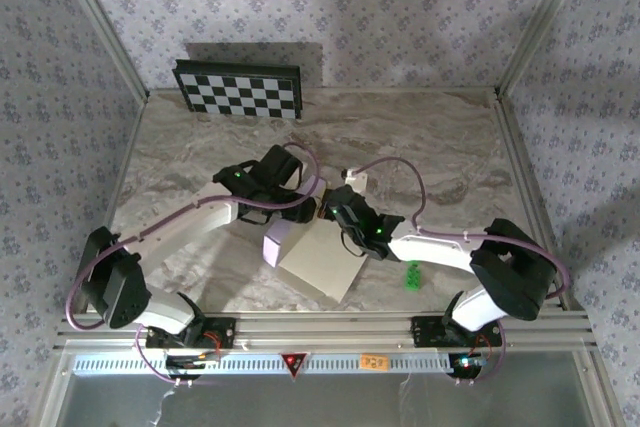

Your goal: Fold the paper box

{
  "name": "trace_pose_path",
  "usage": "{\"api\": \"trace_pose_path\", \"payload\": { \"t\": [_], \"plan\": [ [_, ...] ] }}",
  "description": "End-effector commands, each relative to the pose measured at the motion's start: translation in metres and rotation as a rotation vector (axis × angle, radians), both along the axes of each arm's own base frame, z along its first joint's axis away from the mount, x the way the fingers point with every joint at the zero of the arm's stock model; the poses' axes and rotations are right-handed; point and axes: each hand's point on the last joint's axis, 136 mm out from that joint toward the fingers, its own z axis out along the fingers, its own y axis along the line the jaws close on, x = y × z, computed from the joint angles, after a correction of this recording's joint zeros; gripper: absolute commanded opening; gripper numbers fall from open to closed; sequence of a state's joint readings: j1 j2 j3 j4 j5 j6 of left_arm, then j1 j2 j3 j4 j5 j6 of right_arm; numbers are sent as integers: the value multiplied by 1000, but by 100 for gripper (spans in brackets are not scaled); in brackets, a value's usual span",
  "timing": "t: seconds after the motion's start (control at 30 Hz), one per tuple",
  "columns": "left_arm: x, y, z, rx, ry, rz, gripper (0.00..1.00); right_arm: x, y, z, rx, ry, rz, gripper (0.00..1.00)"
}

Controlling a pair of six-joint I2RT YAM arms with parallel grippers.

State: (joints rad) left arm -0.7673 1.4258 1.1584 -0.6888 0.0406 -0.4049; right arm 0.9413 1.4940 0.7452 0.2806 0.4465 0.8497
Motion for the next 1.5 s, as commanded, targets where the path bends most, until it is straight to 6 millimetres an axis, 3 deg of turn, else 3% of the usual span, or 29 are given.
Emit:
{"api": "trace_pose_path", "payload": {
  "t": [0.0,0.17,0.3,0.63,0.77,0.9,1.07,1.2,1.3,1.47],
  "plan": [
    [1,1,17,-35,-5,15,69,-21,-12,-53,-160,139,28,0],
    [1,7,13,-17,-8,36,71,-22,-5,-50,-189,126,48,0],
    [8,14,17,-34,-33,62,64,-22,0,-48,-203,121,62,0],
    [7,17,-20,-95,53,93,49,-24,14,-37,-218,88,110,0],
    [6,19,-22,-135,61,116,48,-27,20,-26,-217,74,119,0],
    [7,23,-22,-164,69,139,48,-27,26,-32,-222,87,131,0],
    [9,24,-13,-198,59,155,49,-29,31,-50,-240,116,145,0],
    [15,29,12,-216,4,183,53,-32,30,-59,-250,126,140,0],
    [21,34,36,-221,-50,210,60,-33,28,-58,-246,118,134,0],
    [36,32,51,-198,-81,228,68,-33,29,-57,-243,116,136,0]
  ]
}}
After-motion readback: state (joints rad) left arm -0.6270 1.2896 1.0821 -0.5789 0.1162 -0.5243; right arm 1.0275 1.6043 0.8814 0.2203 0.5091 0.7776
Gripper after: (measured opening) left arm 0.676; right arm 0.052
